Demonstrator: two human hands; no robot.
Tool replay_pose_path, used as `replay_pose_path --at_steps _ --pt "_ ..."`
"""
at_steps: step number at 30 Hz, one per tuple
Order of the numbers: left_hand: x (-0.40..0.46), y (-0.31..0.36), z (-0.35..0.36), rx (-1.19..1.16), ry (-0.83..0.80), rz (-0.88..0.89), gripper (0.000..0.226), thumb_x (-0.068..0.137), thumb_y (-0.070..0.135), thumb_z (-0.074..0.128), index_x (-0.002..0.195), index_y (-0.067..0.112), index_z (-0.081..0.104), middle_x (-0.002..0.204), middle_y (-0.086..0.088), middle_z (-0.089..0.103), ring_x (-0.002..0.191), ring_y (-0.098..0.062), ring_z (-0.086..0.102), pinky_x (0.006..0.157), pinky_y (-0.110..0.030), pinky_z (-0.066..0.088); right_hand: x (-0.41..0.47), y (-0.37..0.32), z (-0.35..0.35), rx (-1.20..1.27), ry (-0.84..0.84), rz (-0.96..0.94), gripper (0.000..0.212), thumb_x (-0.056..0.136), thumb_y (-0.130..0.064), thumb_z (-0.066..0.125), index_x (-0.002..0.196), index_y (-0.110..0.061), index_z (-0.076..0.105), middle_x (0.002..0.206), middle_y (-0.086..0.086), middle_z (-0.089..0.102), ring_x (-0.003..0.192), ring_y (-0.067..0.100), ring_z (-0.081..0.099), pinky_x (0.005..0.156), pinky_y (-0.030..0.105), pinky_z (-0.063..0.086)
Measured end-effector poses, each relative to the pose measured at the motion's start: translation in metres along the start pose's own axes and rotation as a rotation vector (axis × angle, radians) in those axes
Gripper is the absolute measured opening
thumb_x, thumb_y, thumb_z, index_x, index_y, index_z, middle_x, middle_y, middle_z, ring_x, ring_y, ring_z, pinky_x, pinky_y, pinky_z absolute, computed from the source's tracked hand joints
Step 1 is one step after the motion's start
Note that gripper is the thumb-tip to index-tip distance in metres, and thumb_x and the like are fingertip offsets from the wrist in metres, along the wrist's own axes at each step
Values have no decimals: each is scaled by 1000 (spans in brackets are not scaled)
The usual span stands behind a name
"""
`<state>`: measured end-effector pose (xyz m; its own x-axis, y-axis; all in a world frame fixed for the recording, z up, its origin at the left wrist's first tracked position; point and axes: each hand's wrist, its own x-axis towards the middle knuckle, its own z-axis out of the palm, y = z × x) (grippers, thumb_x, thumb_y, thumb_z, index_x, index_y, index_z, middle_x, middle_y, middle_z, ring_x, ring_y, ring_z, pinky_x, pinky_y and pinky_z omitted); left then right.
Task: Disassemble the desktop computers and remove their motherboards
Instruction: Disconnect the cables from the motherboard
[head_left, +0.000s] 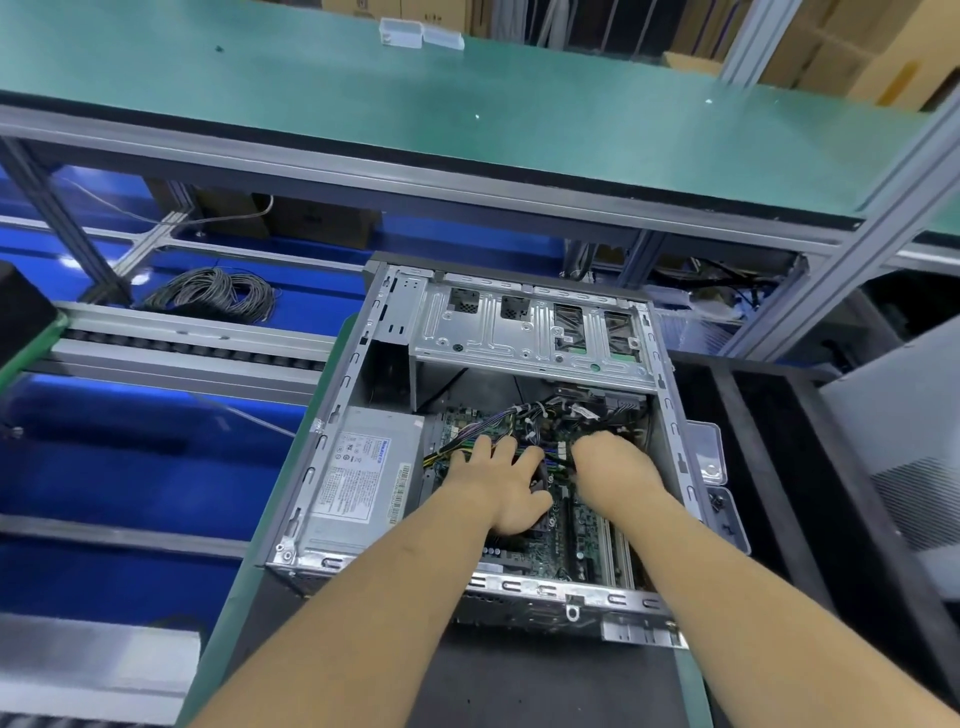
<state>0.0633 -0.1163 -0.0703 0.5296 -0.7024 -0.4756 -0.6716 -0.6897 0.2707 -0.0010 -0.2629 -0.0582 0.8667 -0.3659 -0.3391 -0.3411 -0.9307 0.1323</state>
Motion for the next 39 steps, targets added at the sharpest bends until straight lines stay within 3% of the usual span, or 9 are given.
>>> replay_pose_path --at_steps 3,5,7,9,11,16,21,32,39 --pt "1 1 0 -5 8 -6 62 97 54 29 154 35 14 162 -3 15 146 -35 9 114 -58 15 -5 4 -2 431 121 176 16 82 -13 57 67 -9 54 71 7 58 69 25 56 57 27 46" --pt "1 1 0 -6 12 -9 61 97 54 29 153 34 14 161 -3 16 146 -35 10 114 -58 16 -9 5 -1 999 222 399 22 84 -13 55 63 -8 50 59 6 52 54 22 47 52 25 37" --pt "1 2 0 -3 12 -9 61 97 55 30 153 34 15 160 -3 17 146 -36 10 114 -58 17 -11 4 -5 1499 304 503 13 89 -12 54 77 -8 56 73 8 59 57 22 53 53 30 41" --pt "0 2 0 6 15 -12 61 97 55 30 153 35 15 159 -3 19 146 -36 11 114 -57 18 -10 2 -10 1795 307 504 3 92 -11 55 92 -9 58 88 9 60 58 20 57 48 30 44" --pt "1 3 -1 15 21 -16 61 97 55 30 153 35 15 158 -3 20 145 -35 12 113 -57 18 -6 -1 -11 2022 260 494 15 96 -19 60 104 -5 59 86 10 56 52 17 52 43 28 40" --pt "1 3 -1 30 21 -28 62 97 56 30 152 35 15 159 -3 18 146 -35 11 113 -58 19 -1 -1 -9 2010 270 445 32 102 -35 55 102 -3 61 66 1 40 48 10 36 44 25 27" --pt "2 4 0 53 20 -46 61 97 58 31 151 35 16 158 -3 20 145 -36 13 113 -58 21 -7 -6 -12 2332 158 445 32 104 -36 49 90 -7 54 52 -3 34 43 10 29 40 23 22" --pt "-1 5 1 73 26 -20 58 99 52 34 150 31 18 152 -6 25 140 -36 19 110 -57 23 -14 -4 -11 2399 142 422 34 105 -34 46 83 -9 49 50 -4 27 41 10 26 40 23 23" --pt "-2 5 2 74 45 -8 60 97 54 33 151 32 19 153 -5 25 140 -34 19 109 -56 23 -13 -3 -6 2293 211 427 34 105 -35 47 94 -5 57 53 0 39 45 12 35 43 25 26"
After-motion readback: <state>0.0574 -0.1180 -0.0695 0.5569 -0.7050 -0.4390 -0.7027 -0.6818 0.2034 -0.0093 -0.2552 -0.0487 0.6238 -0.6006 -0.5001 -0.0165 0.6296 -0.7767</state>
